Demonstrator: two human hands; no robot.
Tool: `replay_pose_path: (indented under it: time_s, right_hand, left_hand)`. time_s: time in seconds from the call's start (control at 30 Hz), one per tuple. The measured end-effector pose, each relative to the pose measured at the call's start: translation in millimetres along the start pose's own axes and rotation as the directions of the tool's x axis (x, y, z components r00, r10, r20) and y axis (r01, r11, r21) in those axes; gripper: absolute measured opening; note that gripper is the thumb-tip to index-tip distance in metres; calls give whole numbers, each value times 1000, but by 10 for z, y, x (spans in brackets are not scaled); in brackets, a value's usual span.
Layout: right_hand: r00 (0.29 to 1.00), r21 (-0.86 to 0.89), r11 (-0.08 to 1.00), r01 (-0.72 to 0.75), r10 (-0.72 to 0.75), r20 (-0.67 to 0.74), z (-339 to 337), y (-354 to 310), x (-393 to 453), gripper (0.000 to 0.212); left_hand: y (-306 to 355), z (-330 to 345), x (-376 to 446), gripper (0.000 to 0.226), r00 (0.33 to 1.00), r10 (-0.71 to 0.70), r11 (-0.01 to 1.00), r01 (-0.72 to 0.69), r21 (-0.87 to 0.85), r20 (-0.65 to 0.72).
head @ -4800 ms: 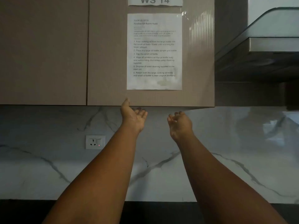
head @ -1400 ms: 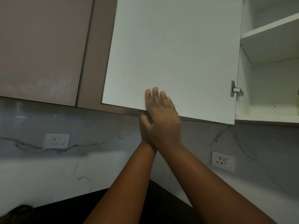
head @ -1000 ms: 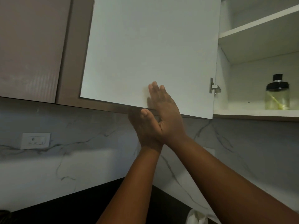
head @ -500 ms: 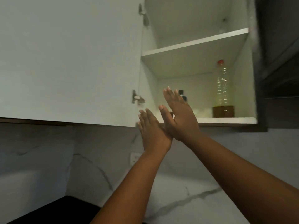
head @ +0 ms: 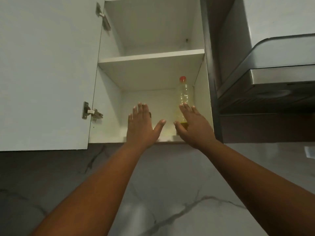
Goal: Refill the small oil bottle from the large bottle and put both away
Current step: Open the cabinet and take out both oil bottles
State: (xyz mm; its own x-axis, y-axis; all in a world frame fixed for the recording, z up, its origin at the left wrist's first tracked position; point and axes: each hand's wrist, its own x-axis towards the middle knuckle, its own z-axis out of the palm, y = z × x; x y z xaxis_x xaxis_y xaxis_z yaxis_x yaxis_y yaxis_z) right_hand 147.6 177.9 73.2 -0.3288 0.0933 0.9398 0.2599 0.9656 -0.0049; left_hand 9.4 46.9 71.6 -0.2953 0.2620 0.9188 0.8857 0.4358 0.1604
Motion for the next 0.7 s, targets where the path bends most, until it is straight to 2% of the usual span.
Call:
replay_pose_path:
  time_s: [0.1, 0.23, 0.37, 0.43, 0.5, 0.57, 0.63, 0.7]
  right_hand:
    - [997, -90, 994, -56, 61, 51, 130, 124, 141, 72]
    - [970, -129, 968, -213, 226, 93, 319, 181, 347, 85]
    - [894, -67, 898, -434, 439, 91, 504, 187, 554, 108]
    - [833, -10, 842, -540, 536, 135, 549, 202, 651, 124]
    - [776, 92, 775, -625, 606, 175, 561, 224, 727, 134]
    - [732, 181, 709, -682, 654, 193, 580, 275, 768, 138]
    - [725, 249, 681, -688, 661, 193, 600, 334, 778, 129]
    - [732, 294, 674, -678, 656, 185, 622, 368, 770, 110]
  left_hand:
    - [-200, 165, 166, 98, 995, -91, 992, 94, -79, 41]
    - [-401, 329, 387, 117, 950, -238, 921, 287, -264, 201]
    - [-506, 429, 691, 135, 896, -246, 857, 379, -349, 369]
    - [-553, 492, 821, 136, 882, -232, 784, 419, -458, 410]
    - [-606, 563, 897, 127, 867, -237, 682, 470, -560, 439]
    - [-656, 609, 930, 107, 831, -225, 614, 526, -588, 508]
    - [-699, 643, 967, 89, 819, -199, 574, 543, -613, 539]
    - [-719, 655, 971, 75, 820, -174, 569, 536, -624, 546]
